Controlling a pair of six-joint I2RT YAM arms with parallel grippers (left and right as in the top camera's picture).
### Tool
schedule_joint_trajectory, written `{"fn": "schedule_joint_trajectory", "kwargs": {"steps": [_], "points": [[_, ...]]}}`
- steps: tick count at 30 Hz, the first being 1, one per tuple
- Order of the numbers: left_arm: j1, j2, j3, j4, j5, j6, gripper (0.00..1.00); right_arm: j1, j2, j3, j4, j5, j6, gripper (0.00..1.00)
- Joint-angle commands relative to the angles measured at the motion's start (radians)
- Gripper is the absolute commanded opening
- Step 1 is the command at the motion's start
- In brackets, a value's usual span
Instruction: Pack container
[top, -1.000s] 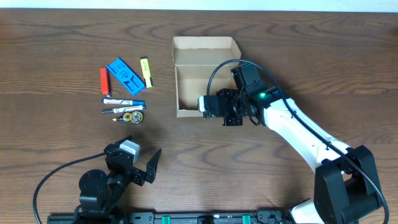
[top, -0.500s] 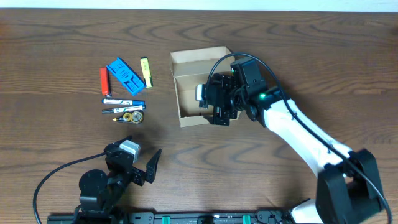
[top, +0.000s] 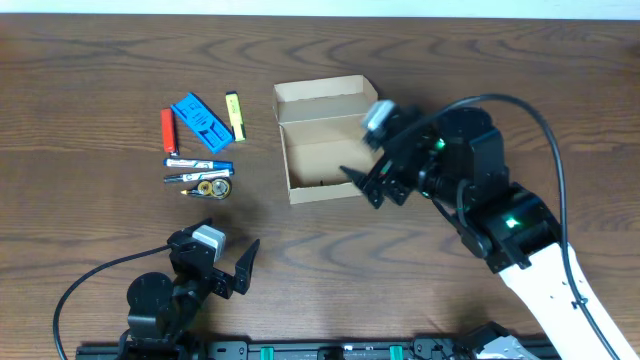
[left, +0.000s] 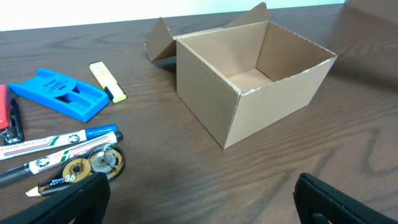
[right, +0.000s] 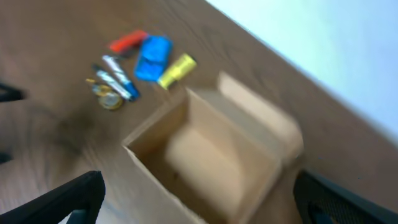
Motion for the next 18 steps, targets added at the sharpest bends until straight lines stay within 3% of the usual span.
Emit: {"fn": "schedule_joint_trajectory", "kwargs": {"steps": [1, 7, 11, 14, 18], "points": [[0.008, -0.006, -0.021, -0.002, 0.006, -0.015, 0.95, -0.022, 0.042, -0.005, -0.037, 0.2, 0.288, 0.99], [0.008, -0.006, -0.021, -0.002, 0.006, -0.015, 0.95, -0.023, 0.173, -0.006, -0.037, 0.399, 0.489, 0.99], [0.008, -0.006, -0.021, -0.002, 0.006, -0.015, 0.95, -0.028, 0.301, -0.006, -0.029, 0.419, 0.594, 0.98], [0.008, -0.006, -0.021, -0.002, 0.006, -0.015, 0.95, -0.028, 0.384, -0.006, -0.029, 0.408, 0.645, 0.91], [0.008, -0.006, -0.021, -0.002, 0.006, -0.015, 0.95, -0.027, 0.471, -0.006, -0.029, 0.388, 0.71, 0.72]]}}
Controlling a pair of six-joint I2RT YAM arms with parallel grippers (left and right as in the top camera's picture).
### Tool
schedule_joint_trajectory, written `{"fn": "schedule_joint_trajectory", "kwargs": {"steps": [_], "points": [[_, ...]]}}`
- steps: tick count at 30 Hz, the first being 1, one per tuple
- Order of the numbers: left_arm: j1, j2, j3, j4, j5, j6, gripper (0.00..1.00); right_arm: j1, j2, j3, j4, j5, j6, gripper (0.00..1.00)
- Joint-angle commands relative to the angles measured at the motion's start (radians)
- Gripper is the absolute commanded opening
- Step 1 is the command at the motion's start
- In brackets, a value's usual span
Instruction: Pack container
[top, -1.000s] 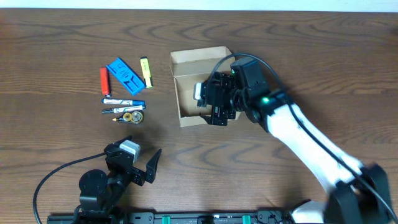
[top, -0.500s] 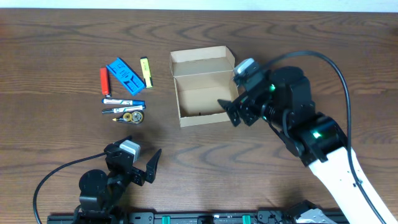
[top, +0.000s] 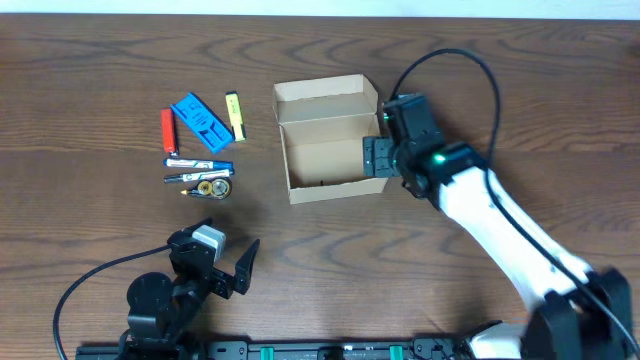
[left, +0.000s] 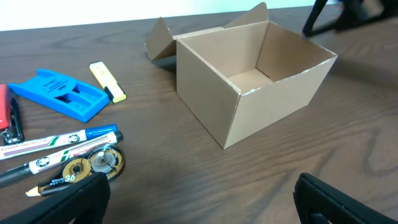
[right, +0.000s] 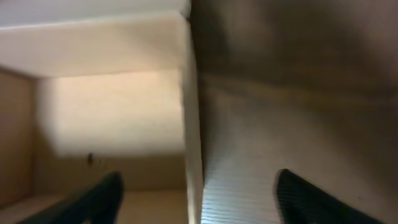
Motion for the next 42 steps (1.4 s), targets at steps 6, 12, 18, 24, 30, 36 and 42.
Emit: {"fn": "schedule_joint_trajectory", "kwargs": {"steps": [6, 12, 18, 24, 30, 36, 42], "points": [[0.008, -0.006, -0.021, -0.002, 0.006, -0.015, 0.95, -0.004, 0.088, -0.004, 0.007, 0.014, 0.139, 0.38], [0.008, -0.006, -0.021, -0.002, 0.006, -0.015, 0.95, -0.004, 0.088, -0.004, 0.011, 0.014, 0.153, 0.21], [0.008, -0.006, -0.021, -0.002, 0.006, -0.015, 0.95, -0.003, 0.088, -0.004, 0.002, 0.01, 0.198, 0.1], [0.008, -0.006, -0.021, -0.002, 0.006, -0.015, 0.95, -0.003, 0.088, -0.004, -0.01, 0.01, 0.205, 0.08], [0.008, -0.006, -0.021, -0.002, 0.006, -0.015, 0.95, -0.003, 0.088, -0.004, -0.011, 0.01, 0.208, 0.14], [0.008, -0.006, -0.021, -0.002, 0.006, -0.015, 0.95, -0.003, 0.088, -0.004, -0.013, 0.01, 0.159, 0.01], [0.008, -0.006, -0.021, -0.002, 0.006, -0.015, 0.95, -0.003, 0.088, -0.004, -0.021, 0.008, 0.104, 0.01]]}}
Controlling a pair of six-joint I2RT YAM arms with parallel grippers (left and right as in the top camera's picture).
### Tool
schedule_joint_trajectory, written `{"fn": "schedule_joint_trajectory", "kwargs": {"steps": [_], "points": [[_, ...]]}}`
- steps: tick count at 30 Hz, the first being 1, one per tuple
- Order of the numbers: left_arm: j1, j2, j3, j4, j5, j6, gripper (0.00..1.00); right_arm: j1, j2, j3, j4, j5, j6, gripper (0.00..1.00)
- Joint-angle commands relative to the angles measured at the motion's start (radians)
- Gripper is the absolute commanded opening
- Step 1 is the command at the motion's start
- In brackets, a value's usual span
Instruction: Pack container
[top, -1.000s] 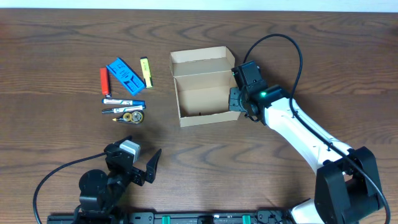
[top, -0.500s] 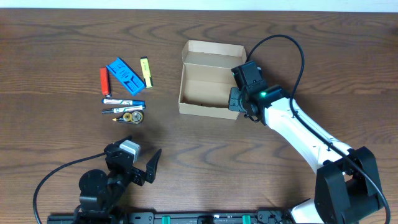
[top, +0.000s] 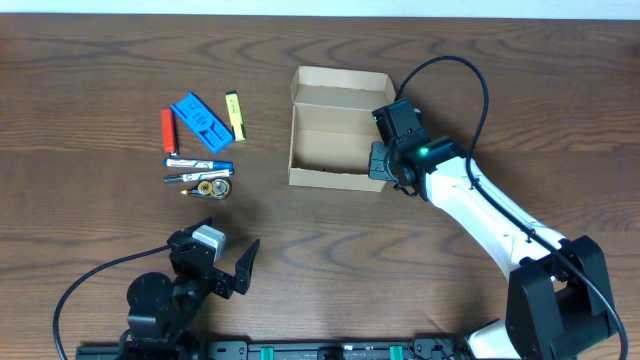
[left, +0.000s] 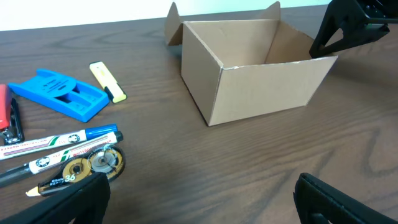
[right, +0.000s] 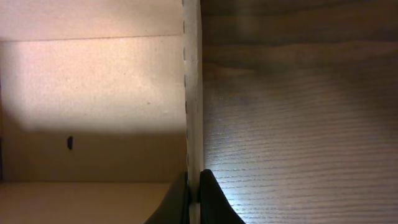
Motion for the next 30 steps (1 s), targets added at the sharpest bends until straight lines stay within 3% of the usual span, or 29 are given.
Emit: {"fn": "schedule_joint_trajectory", "kwargs": {"steps": [1, 11, 13, 16, 18, 24, 30], "points": [[0.008, -0.006, -0.021, -0.002, 0.006, -0.015, 0.95, -0.002, 0.006, -0.004, -0.005, 0.002, -0.06, 0.01], [0.008, -0.006, -0.021, -0.002, 0.006, -0.015, 0.95, -0.002, 0.006, -0.004, -0.014, 0.0, -0.106, 0.05], [0.008, -0.006, -0.021, -0.002, 0.006, -0.015, 0.95, -0.002, 0.006, -0.004, -0.013, -0.014, -0.106, 0.3], [0.008, -0.006, -0.021, -0.002, 0.006, -0.015, 0.95, -0.002, 0.003, -0.001, -0.01, -0.038, -0.106, 0.6], [0.008, -0.006, -0.021, -0.002, 0.006, -0.015, 0.95, -0.003, -0.009, 0.015, -0.018, -0.064, -0.106, 0.72], [0.008, -0.006, -0.021, -0.002, 0.006, -0.015, 0.95, -0.004, -0.138, 0.133, -0.114, -0.081, -0.125, 0.75], [0.008, -0.006, -0.021, -0.002, 0.006, -0.015, 0.95, -0.005, -0.339, 0.225, -0.324, -0.083, -0.2, 0.76]]}}
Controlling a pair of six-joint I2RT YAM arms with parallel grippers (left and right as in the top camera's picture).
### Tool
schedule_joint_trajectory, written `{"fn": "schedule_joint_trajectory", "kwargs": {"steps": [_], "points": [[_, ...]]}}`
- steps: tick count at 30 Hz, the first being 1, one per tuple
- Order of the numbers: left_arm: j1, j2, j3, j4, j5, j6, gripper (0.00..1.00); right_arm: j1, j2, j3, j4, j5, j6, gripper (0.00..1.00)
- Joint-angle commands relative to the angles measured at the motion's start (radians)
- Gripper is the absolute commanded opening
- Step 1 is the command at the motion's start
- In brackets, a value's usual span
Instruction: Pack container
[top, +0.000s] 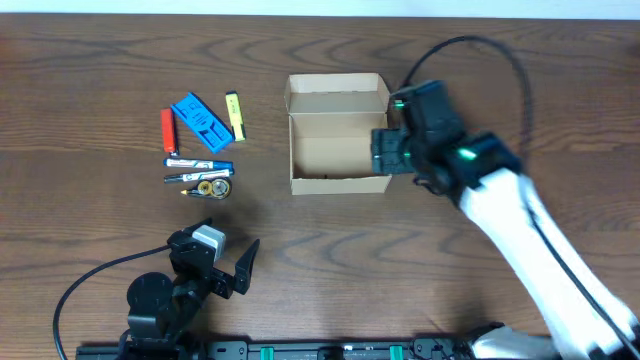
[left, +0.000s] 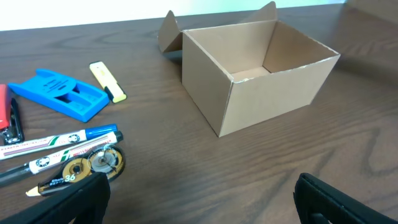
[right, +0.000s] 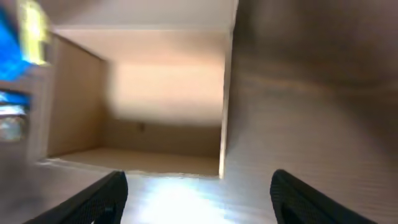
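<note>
An open, empty cardboard box (top: 338, 140) stands mid-table with its flaps up; it also shows in the left wrist view (left: 258, 74) and from above in the right wrist view (right: 165, 93). My right gripper (top: 388, 150) hangs over the box's right wall, open, with nothing between its fingers (right: 199, 205). My left gripper (top: 215, 262) rests low at the front left, open and empty (left: 199, 208). Left of the box lie a blue holder (top: 202, 122), a yellow highlighter (top: 235, 115), a red item (top: 167, 128), two markers (top: 198, 163) and gold discs (top: 212, 187).
The loose items form one cluster at the left (left: 62, 93), a hand's width from the box. Bare wooden table (top: 420, 250) lies in front of the box and to its right. My right arm's black cable arcs above the table at the right.
My right gripper was shut on the box's right wall; now it is open and higher, off the wall. The box has turned slightly and sits squarer. The left arm is unchanged.
My right gripper first hung open above the box's right side. Then it was down with its fingers astride the right wall. Then it was shut on that wall, with the box shifted right and turned. Now it has let go; the left gripper stayed still.
</note>
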Motion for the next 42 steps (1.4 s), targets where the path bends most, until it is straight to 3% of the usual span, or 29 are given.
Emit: {"fn": "schedule_joint_trajectory", "kwargs": {"steps": [1, 9, 13, 20, 22, 42], "points": [[0.008, -0.006, -0.021, -0.002, 0.006, -0.015, 0.95, -0.005, -0.135, 0.031, -0.095, -0.006, -0.07, 0.76], [0.008, -0.006, -0.021, -0.002, 0.006, -0.015, 0.95, -0.004, -0.41, 0.028, -0.398, -0.015, -0.167, 0.75], [0.008, -0.006, -0.021, -0.002, 0.006, -0.015, 0.95, -0.003, -0.557, 0.009, -0.461, -0.048, -0.2, 0.75], [0.008, -0.006, -0.021, -0.002, 0.006, -0.015, 0.95, -0.003, -0.792, -0.027, -0.548, -0.084, -0.217, 0.91], [0.008, -0.006, -0.021, -0.002, 0.006, -0.015, 0.95, -0.003, -0.825, -0.027, -0.566, -0.091, -0.217, 0.99], [0.008, -0.006, -0.021, -0.002, 0.005, -0.022, 0.95, -0.003, -0.847, -0.029, -0.653, -0.121, -0.214, 0.99]]}}
